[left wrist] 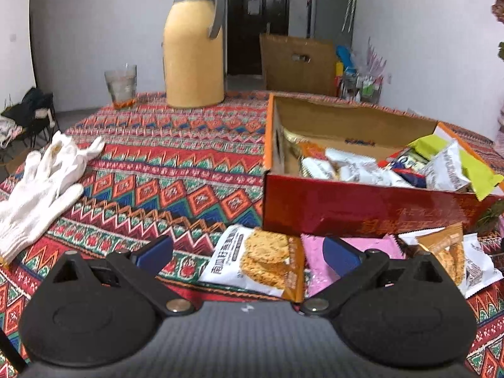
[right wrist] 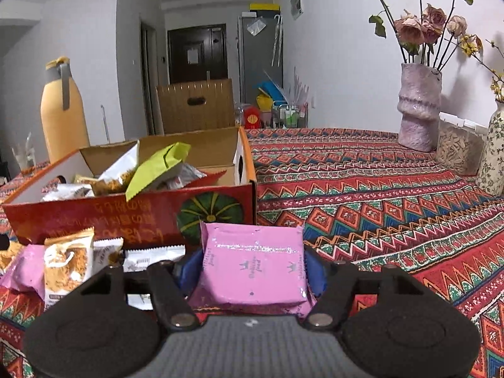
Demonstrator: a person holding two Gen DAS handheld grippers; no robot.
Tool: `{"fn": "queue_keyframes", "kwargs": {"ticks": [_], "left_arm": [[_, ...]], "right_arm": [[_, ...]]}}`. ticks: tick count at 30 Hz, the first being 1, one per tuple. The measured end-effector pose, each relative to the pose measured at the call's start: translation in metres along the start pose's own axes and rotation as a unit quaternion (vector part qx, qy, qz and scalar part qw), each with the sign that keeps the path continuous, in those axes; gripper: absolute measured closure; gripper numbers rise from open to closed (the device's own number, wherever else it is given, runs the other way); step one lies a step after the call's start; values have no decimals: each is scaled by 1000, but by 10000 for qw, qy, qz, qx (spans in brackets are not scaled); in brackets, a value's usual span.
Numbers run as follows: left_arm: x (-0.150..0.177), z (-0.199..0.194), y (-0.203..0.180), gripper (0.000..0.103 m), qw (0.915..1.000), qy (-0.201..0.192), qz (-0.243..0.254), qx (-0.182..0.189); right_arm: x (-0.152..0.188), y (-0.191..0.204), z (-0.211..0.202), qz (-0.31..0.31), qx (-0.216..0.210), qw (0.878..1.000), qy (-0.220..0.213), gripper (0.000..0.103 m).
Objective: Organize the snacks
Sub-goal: 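Grasp the white cookie pack with the left tool while the right tool holds the pink packet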
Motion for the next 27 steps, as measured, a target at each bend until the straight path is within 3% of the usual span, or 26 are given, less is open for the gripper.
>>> {"fn": "queue_keyframes", "kwargs": {"ticks": [9, 17, 27], "left_arm": [[1, 27, -6, 0, 9964, 653, 417, -359], [0, 31, -22, 0, 9941, 684, 748, -397], [0, 43, -8, 0, 9959, 812, 386, 49]], "right_arm": [[1, -2, -7, 68, -156, 9997, -195, 36], [2, -1, -11, 64, -262, 9992, -291, 35], [2, 0, -13, 53, -292, 9990, -329, 35]]}}
Point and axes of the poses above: each gripper's, at about its wrist camera, not at the fingertips, and z roughly the way its jaws point, y to its left, x to its underside, the point moved 2 cm from there along z, roughly the way its jaws point, and after that the axes turned 13 degrees about -x, right-handed, at the moved point
